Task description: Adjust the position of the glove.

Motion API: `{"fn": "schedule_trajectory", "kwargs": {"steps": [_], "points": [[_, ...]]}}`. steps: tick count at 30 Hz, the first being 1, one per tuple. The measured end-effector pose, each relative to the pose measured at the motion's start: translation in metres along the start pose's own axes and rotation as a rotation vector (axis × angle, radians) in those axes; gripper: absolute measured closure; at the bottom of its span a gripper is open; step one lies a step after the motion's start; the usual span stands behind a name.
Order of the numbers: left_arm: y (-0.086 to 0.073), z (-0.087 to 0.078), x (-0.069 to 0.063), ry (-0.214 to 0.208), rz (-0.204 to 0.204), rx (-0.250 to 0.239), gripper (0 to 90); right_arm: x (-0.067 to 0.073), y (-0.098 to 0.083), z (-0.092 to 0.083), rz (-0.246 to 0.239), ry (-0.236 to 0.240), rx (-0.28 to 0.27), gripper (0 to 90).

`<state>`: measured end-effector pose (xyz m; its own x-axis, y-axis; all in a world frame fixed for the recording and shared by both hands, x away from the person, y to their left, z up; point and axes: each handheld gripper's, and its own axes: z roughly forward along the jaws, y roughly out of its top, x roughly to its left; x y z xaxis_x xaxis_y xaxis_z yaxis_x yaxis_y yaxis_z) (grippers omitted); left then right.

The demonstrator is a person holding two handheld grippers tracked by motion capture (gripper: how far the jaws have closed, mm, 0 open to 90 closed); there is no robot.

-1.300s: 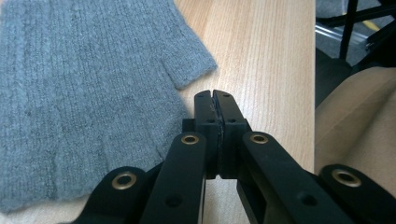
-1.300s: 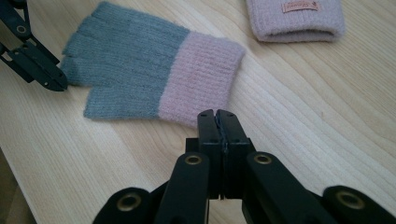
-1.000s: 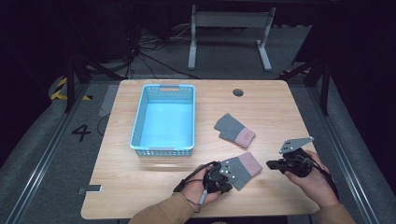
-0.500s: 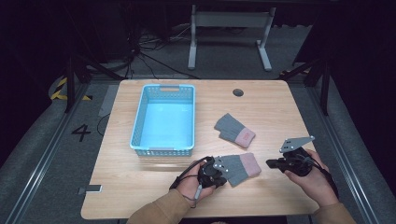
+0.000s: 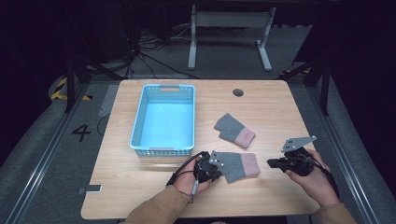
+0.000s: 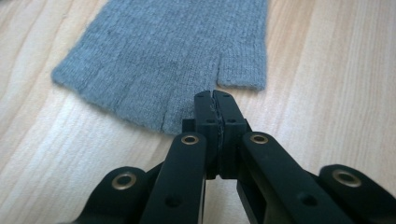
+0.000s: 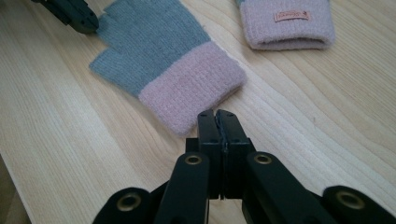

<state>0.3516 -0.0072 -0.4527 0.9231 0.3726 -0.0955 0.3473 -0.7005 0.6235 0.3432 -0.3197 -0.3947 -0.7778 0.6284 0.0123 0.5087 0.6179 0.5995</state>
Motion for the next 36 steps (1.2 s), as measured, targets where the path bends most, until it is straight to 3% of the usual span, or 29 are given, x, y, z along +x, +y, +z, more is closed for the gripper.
{"fn": "schedule_trajectory", "kwargs": {"steps": [6, 14, 20, 27, 36], "points": [[0.001, -0.004, 0.001, -0.004, -0.010, -0.004, 90.0, 0.000, -0.001, -0.001, 0.006, -0.002, -0.001, 90.0], [0.005, -0.021, -0.003, -0.028, -0.026, -0.045, 86.4, -0.002, -0.003, -0.004, 0.018, -0.004, -0.021, 90.0], [0.004, -0.037, 0.004, -0.053, -0.097, -0.027, 81.4, -0.004, -0.004, -0.003, 0.039, 0.000, -0.032, 90.0], [0.002, -0.047, 0.012, -0.057, -0.124, -0.024, 79.1, -0.006, -0.006, -0.005, 0.063, -0.005, -0.054, 90.0], [0.002, -0.051, 0.011, -0.084, -0.096, -0.027, 74.4, -0.008, -0.004, -0.007, 0.084, -0.022, -0.081, 90.0]]}}
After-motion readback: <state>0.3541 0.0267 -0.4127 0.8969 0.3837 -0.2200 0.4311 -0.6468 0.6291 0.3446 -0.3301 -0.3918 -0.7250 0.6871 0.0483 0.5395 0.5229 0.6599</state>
